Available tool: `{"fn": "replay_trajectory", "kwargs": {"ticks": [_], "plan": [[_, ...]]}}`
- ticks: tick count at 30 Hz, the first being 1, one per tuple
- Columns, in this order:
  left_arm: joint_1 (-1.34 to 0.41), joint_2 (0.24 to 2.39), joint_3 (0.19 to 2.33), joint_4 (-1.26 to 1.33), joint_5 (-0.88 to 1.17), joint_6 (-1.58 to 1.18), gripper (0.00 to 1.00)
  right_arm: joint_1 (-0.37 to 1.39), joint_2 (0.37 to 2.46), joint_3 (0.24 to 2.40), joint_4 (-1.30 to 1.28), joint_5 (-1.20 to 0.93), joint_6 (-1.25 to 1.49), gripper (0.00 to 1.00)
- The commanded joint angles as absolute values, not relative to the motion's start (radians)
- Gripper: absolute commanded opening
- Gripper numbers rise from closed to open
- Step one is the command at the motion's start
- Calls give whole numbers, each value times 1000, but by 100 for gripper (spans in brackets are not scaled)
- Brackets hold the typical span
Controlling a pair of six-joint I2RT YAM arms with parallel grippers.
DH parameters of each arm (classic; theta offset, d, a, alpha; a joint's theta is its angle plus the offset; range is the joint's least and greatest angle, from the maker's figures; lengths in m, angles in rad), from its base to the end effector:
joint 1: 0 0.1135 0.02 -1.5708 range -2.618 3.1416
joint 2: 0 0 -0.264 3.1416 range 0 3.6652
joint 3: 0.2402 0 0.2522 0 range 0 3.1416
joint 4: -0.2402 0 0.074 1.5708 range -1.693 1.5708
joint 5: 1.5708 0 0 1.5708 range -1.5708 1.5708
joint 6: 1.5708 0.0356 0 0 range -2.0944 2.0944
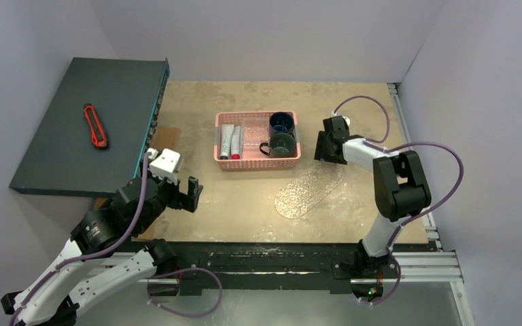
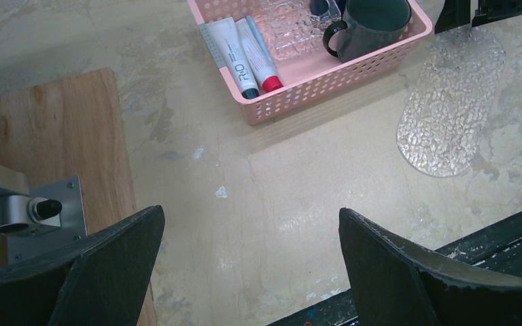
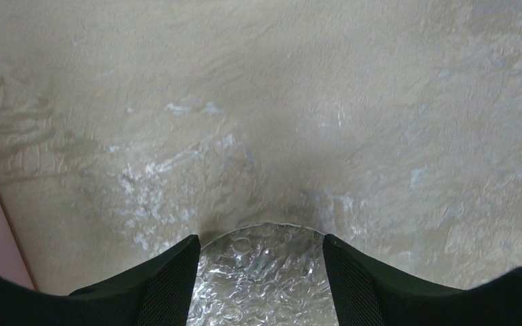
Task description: Prepare toiletry sets of a toothbrush and toothpaste on the tray
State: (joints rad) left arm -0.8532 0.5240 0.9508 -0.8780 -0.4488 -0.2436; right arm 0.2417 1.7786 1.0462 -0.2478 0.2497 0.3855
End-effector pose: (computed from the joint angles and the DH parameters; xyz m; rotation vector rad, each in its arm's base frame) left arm 0.0676 -0.0539 0.3554 0.3214 1.9575 -0.2591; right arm 0.3489 0.0769 0.1625 0.2754 2.4922 -0.0640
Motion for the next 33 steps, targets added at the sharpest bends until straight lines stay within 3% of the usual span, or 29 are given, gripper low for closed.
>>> {"fn": "replay_trajectory", "kwargs": {"ticks": [1, 16, 33], "plan": [[-857, 510, 952, -853, -440, -241, 100, 268, 1736, 995, -355, 241, 443, 68], [-856, 534, 993, -909, -384, -341, 100, 394, 1640, 914, -450, 288, 649, 67], [-856, 522, 904, -878, -168, -574, 100, 496, 1429, 793, -442, 247, 972, 65]]}}
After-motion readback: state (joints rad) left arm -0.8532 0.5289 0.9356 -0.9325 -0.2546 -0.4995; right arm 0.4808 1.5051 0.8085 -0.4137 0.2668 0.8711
